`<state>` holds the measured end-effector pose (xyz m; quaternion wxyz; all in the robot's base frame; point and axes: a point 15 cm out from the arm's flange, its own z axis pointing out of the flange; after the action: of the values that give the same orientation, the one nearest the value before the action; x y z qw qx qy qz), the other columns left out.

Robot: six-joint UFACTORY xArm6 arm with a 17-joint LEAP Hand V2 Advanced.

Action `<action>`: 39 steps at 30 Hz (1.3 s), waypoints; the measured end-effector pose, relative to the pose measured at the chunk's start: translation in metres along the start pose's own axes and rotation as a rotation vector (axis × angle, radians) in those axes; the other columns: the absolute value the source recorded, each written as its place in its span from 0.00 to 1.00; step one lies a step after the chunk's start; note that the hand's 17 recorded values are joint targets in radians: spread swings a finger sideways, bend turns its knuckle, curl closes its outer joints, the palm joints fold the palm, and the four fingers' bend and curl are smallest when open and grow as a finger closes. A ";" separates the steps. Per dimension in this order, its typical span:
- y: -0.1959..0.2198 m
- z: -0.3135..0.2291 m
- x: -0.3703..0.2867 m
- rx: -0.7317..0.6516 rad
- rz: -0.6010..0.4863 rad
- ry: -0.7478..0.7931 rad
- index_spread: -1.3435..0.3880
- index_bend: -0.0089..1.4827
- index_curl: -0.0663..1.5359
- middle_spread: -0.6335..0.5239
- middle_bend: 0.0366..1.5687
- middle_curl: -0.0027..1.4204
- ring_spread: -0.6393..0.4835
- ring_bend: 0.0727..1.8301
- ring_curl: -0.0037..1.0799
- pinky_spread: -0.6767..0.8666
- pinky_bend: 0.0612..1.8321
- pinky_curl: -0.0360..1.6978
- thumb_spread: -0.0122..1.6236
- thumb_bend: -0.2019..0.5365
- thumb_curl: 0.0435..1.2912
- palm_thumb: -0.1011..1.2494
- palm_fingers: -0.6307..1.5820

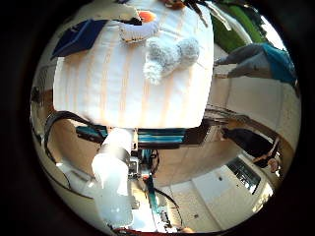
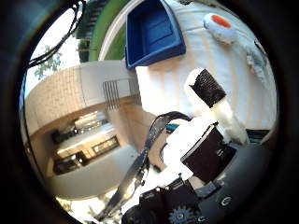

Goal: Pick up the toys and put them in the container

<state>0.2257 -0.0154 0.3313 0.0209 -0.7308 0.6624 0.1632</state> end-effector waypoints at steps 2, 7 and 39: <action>-0.005 -0.021 0.030 -0.010 0.024 0.088 0.66 0.13 0.25 0.59 0.09 0.23 0.83 0.18 0.28 0.72 0.30 0.12 0.80 0.25 0.29 0.62 0.44; -0.001 -0.037 0.091 -0.057 0.055 0.136 0.66 0.12 0.25 0.58 0.08 0.22 0.82 0.19 0.29 0.72 0.31 0.12 0.80 0.25 0.29 0.62 0.43; -0.082 0.116 0.191 -0.110 -0.095 0.277 0.64 0.21 0.26 0.51 0.18 0.26 0.76 0.16 0.29 0.67 0.15 0.09 0.69 0.25 0.31 0.69 0.50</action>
<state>0.2947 -0.1604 0.1555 -0.1032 -0.7769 0.6137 0.0958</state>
